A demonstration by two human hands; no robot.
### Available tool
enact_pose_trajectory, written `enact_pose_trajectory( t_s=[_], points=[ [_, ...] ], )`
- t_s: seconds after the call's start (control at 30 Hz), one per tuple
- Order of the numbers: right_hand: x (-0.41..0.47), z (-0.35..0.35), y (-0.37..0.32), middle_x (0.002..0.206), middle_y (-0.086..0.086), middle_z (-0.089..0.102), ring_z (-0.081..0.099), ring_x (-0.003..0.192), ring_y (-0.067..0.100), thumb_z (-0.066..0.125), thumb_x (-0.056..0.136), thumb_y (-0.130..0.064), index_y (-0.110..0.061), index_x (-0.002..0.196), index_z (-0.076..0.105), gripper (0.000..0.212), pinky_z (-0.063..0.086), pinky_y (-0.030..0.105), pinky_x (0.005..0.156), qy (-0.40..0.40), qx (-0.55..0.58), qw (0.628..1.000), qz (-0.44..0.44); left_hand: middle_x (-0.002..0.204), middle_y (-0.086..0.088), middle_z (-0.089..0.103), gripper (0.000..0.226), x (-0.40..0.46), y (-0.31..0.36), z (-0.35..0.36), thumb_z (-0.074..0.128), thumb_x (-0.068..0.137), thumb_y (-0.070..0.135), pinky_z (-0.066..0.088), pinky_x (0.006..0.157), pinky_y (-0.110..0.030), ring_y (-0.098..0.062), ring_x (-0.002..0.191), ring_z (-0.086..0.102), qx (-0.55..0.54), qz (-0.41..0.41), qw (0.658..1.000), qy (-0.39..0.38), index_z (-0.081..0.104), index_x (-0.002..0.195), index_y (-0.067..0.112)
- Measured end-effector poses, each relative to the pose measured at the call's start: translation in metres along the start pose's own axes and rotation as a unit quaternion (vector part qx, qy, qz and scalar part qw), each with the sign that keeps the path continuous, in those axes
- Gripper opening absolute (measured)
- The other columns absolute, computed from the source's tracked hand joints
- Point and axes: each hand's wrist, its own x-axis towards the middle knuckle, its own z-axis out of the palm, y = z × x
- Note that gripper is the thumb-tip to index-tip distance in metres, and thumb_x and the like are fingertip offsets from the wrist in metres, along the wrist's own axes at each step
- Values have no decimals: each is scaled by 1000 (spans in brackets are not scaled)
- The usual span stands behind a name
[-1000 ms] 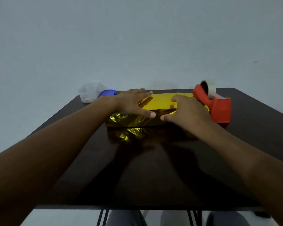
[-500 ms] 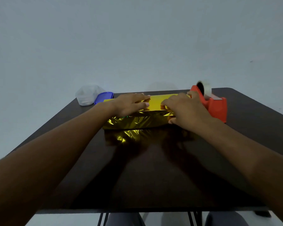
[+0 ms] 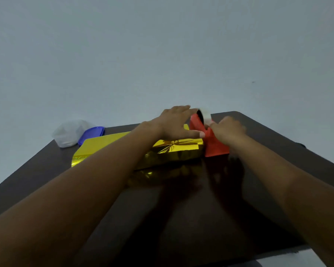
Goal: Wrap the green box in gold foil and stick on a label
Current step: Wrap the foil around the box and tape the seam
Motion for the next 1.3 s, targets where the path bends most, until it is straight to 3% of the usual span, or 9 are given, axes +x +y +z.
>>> enact_pose_trajectory(
  t_s=[0.13, 0.3, 0.4, 0.63, 0.77, 0.9, 1.07, 1.17, 1.3],
  points=[
    [11, -3, 7, 112, 12, 71, 69, 98, 32, 72, 83, -57, -9, 120, 64, 61, 57, 49, 91, -131, 255, 956, 68, 170, -6, 6, 115, 31, 25, 11, 61, 77, 80, 9, 123, -50, -27, 156, 5, 27, 1, 999, -26, 9, 162, 22],
    [13, -17, -4, 93, 12, 73, 69, 78, 26, 79, 84, -18, -2, 100, 70, 25, 56, 36, 66, -133, 296, 942, 81, 170, -9, 6, 117, 51, 36, 22, 64, 75, 79, 14, 122, -52, -28, 156, 8, 47, -11, 998, -39, 13, 161, 17],
    [13, -25, -16, 90, 12, 71, 68, 81, 26, 67, 83, 0, -2, 90, 68, 7, 58, 41, 73, -115, 356, 923, 87, 170, -6, 8, 115, 52, 35, 28, 67, 73, 76, 16, 120, -52, -29, 154, 13, 36, -29, 999, -22, 18, 161, 22],
    [-11, -12, -6, 94, 11, 73, 69, 90, 35, 68, 63, -33, -10, 94, 72, 39, 59, 49, 82, -67, 377, 920, 87, 163, 3, 32, 96, 43, 34, 25, 67, 74, 76, 21, 116, -49, -28, 149, 25, 79, 2, 997, -5, 37, 154, 33],
    [-14, 17, 27, 99, 8, 72, 69, 92, 31, 68, 79, -40, -11, 102, 71, 37, 60, 42, 79, -35, 367, 925, 95, 153, 2, 43, 84, 36, 37, 23, 63, 79, 74, 25, 112, -50, -29, 143, 33, 139, 32, 989, -30, 43, 149, 32],
    [-17, 43, 43, 109, 3, 65, 65, 96, 25, 56, 83, -55, -19, 94, 71, 40, 57, 45, 85, 17, 290, 955, 55, 154, 3, 42, 89, 34, 43, 23, 64, 78, 75, 26, 112, -53, -30, 142, 34, 129, 19, 990, -55, 41, 150, 30],
    [-38, 33, 53, 111, 12, 58, 57, 85, 19, 54, 101, -32, -8, 89, 62, 28, 41, 29, 65, 85, 239, 967, 11, 155, 3, 40, 91, 31, 46, 14, 60, 79, 78, 27, 112, -55, -31, 143, 33, 104, 3, 991, -87, 37, 152, 30],
    [-57, 22, 47, 103, 1, 57, 51, 96, 16, 53, 102, -33, -17, 89, 59, 22, 39, 30, 79, 156, 182, 964, -112, 156, -1, 42, 73, 22, 36, 5, 49, 93, 66, 29, 113, -54, -32, 143, 35, 25, -7, 998, -53, 38, 153, 28],
    [-73, 23, 17, 93, -9, 63, 55, 88, 3, 63, 98, -24, -25, 90, 62, 8, 40, 11, 72, 111, 191, 934, -282, 160, 1, 39, 71, -11, -9, -15, 26, 87, 60, 23, 117, -54, -27, 148, 30, -52, -52, 997, -15, 44, 151, 33]
  ],
)
